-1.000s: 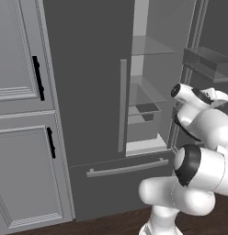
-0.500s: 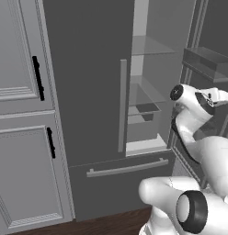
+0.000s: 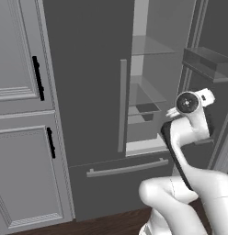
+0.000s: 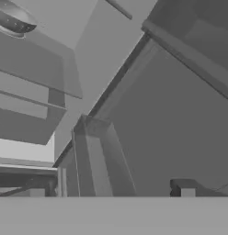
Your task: Grab a lemon wedge from the fridge and one ice cube from the ice bowl, and put them in the glass of lemonade.
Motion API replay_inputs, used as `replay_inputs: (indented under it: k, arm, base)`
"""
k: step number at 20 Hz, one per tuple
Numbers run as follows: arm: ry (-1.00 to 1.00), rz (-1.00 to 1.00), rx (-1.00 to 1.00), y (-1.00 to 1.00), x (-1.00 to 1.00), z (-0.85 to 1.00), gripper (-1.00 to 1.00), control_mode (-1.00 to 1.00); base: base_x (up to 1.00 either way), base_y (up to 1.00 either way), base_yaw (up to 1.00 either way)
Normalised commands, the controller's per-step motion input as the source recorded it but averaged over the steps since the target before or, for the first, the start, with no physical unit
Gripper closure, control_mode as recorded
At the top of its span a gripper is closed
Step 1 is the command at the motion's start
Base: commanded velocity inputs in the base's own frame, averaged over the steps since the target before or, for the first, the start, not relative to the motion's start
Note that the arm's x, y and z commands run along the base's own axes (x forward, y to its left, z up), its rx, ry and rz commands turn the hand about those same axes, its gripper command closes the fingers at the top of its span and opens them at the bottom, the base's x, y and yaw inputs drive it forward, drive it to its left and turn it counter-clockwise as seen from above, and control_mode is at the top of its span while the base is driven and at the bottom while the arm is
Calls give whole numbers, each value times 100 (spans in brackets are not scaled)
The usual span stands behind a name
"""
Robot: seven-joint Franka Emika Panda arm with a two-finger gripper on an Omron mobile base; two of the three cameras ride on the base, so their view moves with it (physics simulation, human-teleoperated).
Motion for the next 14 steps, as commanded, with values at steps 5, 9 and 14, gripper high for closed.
replay_inputs:
  k: [5,9,14]
  arm:
    - [-1,51,31,97,0,36,-100,-100]
    - [7,23,36,70,-6,81,-100,-100]
    - [23,1,39,44,-25,56,-100,-100]
  base:
    - [0,0,0]
    - [0,0,0]
    - [0,0,0]
